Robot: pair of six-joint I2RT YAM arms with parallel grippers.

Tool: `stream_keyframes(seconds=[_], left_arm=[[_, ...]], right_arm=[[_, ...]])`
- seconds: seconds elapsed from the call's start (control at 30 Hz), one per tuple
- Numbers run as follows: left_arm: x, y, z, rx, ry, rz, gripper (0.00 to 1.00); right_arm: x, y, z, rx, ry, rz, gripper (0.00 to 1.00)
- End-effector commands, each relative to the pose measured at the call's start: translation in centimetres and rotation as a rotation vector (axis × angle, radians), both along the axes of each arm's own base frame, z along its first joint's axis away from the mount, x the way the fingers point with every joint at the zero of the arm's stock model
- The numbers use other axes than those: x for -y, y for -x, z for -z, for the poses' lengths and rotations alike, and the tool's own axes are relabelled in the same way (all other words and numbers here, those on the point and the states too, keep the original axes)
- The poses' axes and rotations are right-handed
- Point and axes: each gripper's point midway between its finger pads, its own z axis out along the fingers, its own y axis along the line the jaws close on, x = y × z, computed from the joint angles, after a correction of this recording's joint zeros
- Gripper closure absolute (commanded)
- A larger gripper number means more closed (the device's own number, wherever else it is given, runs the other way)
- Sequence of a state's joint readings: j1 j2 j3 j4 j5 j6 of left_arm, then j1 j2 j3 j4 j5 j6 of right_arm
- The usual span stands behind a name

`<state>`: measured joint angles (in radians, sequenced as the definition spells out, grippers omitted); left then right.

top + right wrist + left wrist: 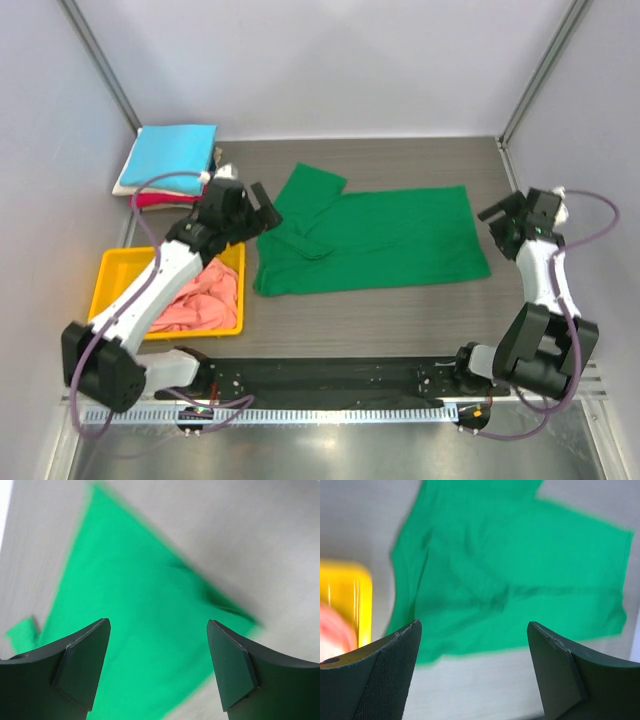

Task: Fold and stack the t-shirts
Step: Fold the tshirt

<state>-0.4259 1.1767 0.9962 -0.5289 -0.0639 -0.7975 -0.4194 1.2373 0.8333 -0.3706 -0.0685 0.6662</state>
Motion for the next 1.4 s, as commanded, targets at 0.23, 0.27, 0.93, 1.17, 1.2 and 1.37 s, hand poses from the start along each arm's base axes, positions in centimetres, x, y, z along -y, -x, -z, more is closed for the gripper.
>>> stream_keyframes(seconds=[0.23, 0.27, 0.93, 1.17, 1.2, 1.37], left_arm=[[2.4, -20.6, -0.4, 0.275, -0.146, 0.149, 0.16], [2.5, -22.1, -0.4, 0.28, -0.13, 0.157, 0.16], [8.9, -35.3, 12.5, 0.13, 0.248, 0.247, 0.32], [9.5, -33.9, 13.3, 0.074, 0.27, 0.264, 0.43], [9.7, -33.8, 13.6, 0.065, 0.272, 0.268, 0.44], [10.0, -33.3, 14.7, 0.038, 0.264, 0.271, 0.55]], right_arm=[[-7.9, -6.2, -4.1, 0.069, 0.023, -0.34, 0.16], [-8.3, -5.8, -4.0, 0.067, 0.024, -0.355, 0.16], [-10.5, 0.3, -5.9, 0.091, 0.083, -0.454, 0.16], [-10.3, -0.3, -5.4, 0.066, 0.085, -0.457, 0.15], [-10.2, -0.4, -5.4, 0.064, 0.087, -0.453, 0.16], [-9.8, -0.7, -4.8, 0.042, 0.097, -0.442, 0.15]])
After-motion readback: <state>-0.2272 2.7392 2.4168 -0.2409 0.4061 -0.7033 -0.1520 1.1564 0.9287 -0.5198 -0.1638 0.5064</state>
